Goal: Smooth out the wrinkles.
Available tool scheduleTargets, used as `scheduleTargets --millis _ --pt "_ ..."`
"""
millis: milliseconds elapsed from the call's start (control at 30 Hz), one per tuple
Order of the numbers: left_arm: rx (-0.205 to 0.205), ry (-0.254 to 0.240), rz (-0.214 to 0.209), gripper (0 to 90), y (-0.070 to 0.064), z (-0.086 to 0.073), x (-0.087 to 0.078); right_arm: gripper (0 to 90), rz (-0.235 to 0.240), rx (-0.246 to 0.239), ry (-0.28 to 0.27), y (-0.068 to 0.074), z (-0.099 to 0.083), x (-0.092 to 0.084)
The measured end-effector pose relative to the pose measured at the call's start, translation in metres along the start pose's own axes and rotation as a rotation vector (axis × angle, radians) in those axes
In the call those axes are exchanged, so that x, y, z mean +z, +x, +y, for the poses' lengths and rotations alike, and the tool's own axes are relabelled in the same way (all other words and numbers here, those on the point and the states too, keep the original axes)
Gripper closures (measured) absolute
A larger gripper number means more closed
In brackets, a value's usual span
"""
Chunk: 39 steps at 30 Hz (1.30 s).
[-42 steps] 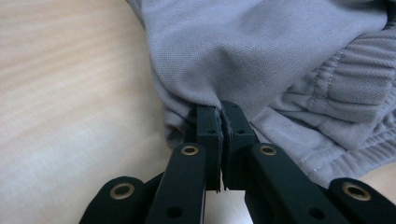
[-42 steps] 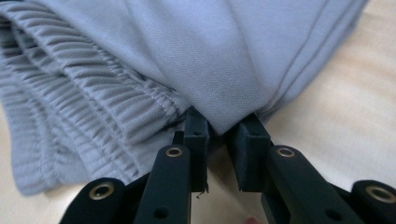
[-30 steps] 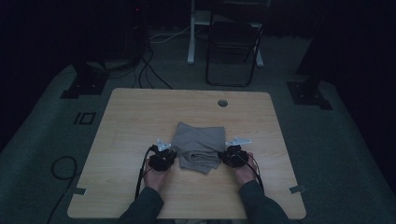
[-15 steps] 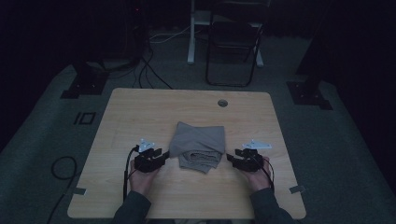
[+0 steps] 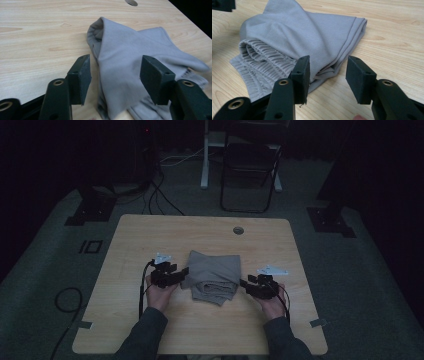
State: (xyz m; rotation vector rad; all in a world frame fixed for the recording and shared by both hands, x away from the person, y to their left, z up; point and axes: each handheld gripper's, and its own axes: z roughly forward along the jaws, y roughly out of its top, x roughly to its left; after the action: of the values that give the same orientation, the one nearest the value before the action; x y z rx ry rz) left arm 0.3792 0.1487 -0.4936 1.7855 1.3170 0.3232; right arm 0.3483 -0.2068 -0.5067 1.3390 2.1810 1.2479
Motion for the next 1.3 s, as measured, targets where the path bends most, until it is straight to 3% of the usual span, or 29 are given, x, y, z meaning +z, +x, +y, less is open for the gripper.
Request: scheduleTargets --millis 233,333,433,467,567,600,667,767,900,1000,1067,1133,1200,1300 --pt "0.000 0.071 0.019 37.4 0.002 0.000 0.023 55.1 0.005 -0.007 -0.003 0.002 0.001 0.003" --pt "-0.026 0.100 0.022 37.8 0.005 -0.002 0.035 54.8 0.007 -0.011 0.009 0.004 0.002 0.008" --pt "-0.037 0.091 -0.030 51.1 0.007 -0.003 0.038 55.0 0.010 -0.009 0.046 0.005 0.000 0.019" --pt "-0.033 0.083 -0.048 60.3 0.006 -0.003 0.037 57.5 0.013 -0.007 0.060 0.004 0.000 0.023" --pt "0.010 0.047 -0.083 84.9 0.002 -0.001 0.027 80.7 0.008 -0.008 0.077 0.005 -0.002 0.029" --pt "0.008 0.027 -0.098 86.9 0.002 0.001 0.021 85.7 -0.001 -0.016 0.062 0.005 -0.001 0.026" --pt "-0.005 -0.007 -0.127 87.7 0.002 0.003 0.010 87.5 -0.006 -0.028 0.026 0.006 0.001 0.018" --pt "-0.025 -0.059 -0.168 87.7 0.003 0.005 -0.012 87.8 -0.004 -0.034 -0.023 0.006 0.006 0.003" --pt "-0.036 -0.067 -0.201 85.0 0.001 -0.008 -0.032 87.1 0.037 -0.066 -0.059 0.012 0.007 -0.017" --pt "-0.027 -0.007 -0.195 80.6 0.000 -0.031 -0.033 84.8 0.055 -0.085 -0.019 0.017 -0.005 -0.023" --pt "-0.029 0.048 -0.190 71.4 0.003 -0.047 -0.029 74.6 0.068 -0.101 0.049 0.018 -0.014 -0.020" --pt "-0.036 0.051 -0.172 61.8 0.008 -0.054 -0.027 62.0 0.055 -0.112 0.092 0.016 -0.024 -0.017" --pt "-0.077 0.024 -0.165 56.3 0.014 -0.053 -0.029 55.8 0.045 -0.073 0.075 0.011 -0.027 -0.018" --pt "-0.085 0.006 -0.165 50.3 0.014 -0.043 -0.026 54.6 0.049 -0.033 0.034 0.008 -0.020 -0.020"
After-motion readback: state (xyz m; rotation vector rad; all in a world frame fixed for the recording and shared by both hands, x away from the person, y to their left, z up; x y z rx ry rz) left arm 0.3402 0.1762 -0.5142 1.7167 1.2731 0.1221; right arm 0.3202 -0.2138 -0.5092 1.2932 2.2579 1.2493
